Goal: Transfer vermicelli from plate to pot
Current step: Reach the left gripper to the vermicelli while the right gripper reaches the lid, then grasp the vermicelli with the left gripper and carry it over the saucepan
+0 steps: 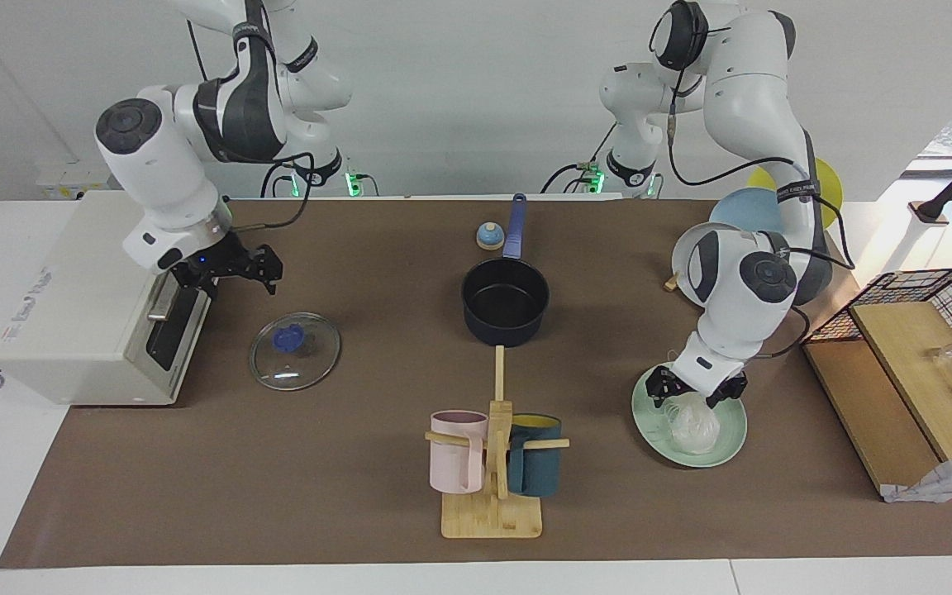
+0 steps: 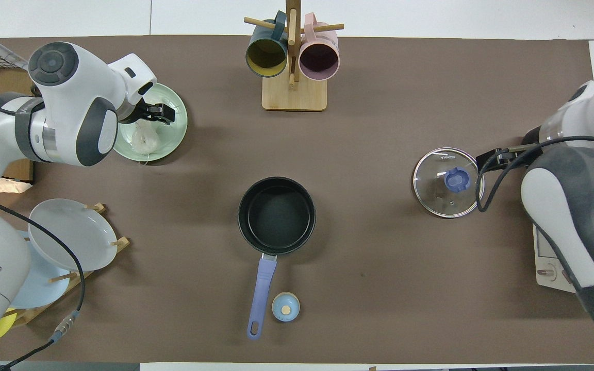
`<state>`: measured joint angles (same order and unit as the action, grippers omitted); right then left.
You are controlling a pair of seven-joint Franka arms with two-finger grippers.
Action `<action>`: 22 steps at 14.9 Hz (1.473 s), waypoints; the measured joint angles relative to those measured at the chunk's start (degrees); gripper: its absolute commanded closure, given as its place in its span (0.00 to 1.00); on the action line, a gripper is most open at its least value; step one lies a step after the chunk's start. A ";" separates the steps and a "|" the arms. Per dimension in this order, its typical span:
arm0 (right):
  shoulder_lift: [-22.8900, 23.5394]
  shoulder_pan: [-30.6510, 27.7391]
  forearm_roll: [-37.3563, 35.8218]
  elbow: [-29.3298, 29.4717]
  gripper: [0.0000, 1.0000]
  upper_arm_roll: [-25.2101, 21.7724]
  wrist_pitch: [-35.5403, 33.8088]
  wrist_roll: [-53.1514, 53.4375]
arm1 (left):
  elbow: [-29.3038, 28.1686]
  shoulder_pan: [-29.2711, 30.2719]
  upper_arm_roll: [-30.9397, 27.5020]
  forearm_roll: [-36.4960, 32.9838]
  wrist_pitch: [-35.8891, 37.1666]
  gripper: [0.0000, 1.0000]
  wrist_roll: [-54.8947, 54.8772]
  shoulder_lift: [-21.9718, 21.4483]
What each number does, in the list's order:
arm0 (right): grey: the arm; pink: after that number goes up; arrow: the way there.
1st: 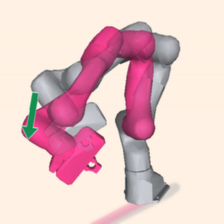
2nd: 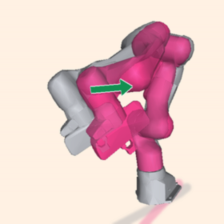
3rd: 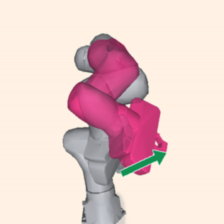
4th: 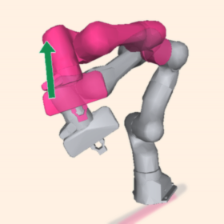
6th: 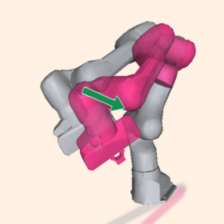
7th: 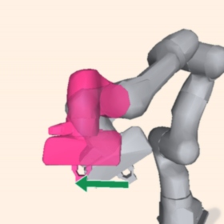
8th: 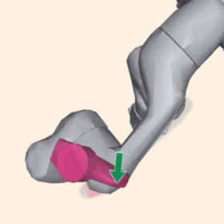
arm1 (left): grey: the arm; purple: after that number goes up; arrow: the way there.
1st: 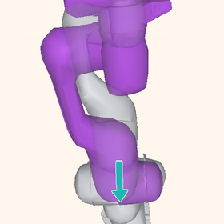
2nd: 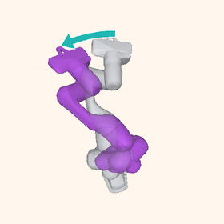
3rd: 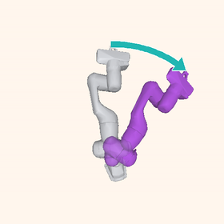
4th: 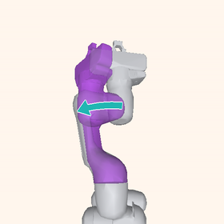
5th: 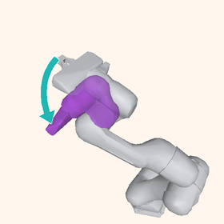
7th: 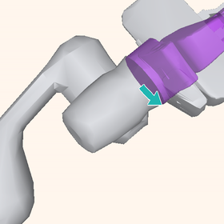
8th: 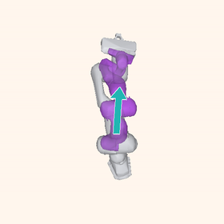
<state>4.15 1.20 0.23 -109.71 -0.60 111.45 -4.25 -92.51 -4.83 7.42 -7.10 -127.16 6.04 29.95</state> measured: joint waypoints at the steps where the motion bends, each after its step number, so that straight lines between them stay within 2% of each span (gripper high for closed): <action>1: 1.12 0.43 0.00 -1.20 0.00 0.01 2.75 0.00 | 0.00 -0.02 0.00 -0.97 -0.16 0.00 0.00 0.27; 4: 2.63 1.96 0.01 -5.74 0.00 0.03 9.45 0.00 | 0.00 -0.02 -0.06 -1.72 -0.16 0.00 -0.21 0.42; 5: 2.62 2.35 0.01 -7.25 0.00 0.03 11.30 0.00 | -0.06 -0.02 -0.06 -1.74 -0.16 0.03 -0.29 0.42; 6: 2.62 2.69 0.01 -8.61 0.00 0.03 12.97 0.00 | -0.20 -0.02 -0.06 -1.76 -0.16 0.16 -0.34 0.43; 7: 2.61 2.94 0.01 -9.95 0.00 0.03 14.44 0.00 | -0.39 -0.02 -0.07 -1.77 -0.16 0.35 -0.42 0.44; 8: 2.62 3.09 0.01 -11.12 0.00 0.03 15.53 0.00 | -0.55 -0.02 -0.12 -1.78 -0.16 0.63 -0.53 0.45; 10: 2.62 3.07 0.01 -12.45 0.00 0.01 16.32 0.00 | -0.71 -0.01 -0.23 -1.79 -0.16 1.00 -1.25 0.45; 16: 2.90 2.93 0.01 -13.73 0.00 -0.09 18.07 -0.45 | 0.85 0.11 -0.36 -1.40 1.49 1.00 -2.43 0.32; 19: 4.40 2.93 0.01 -14.38 0.00 -0.11 20.27 -1.59 | 6.79 0.93 -0.36 3.77 10.10 1.00 -2.45 -1.17; 22: 5.95 2.94 0.01 -14.44 0.00 -0.11 21.42 -1.95 | 10.29 0.94 -0.14 8.30 19.83 1.00 -2.32 -6.04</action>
<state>10.11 4.14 0.23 -124.15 -0.71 132.87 -6.20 -82.22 -3.89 7.28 1.20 -107.33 3.73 23.91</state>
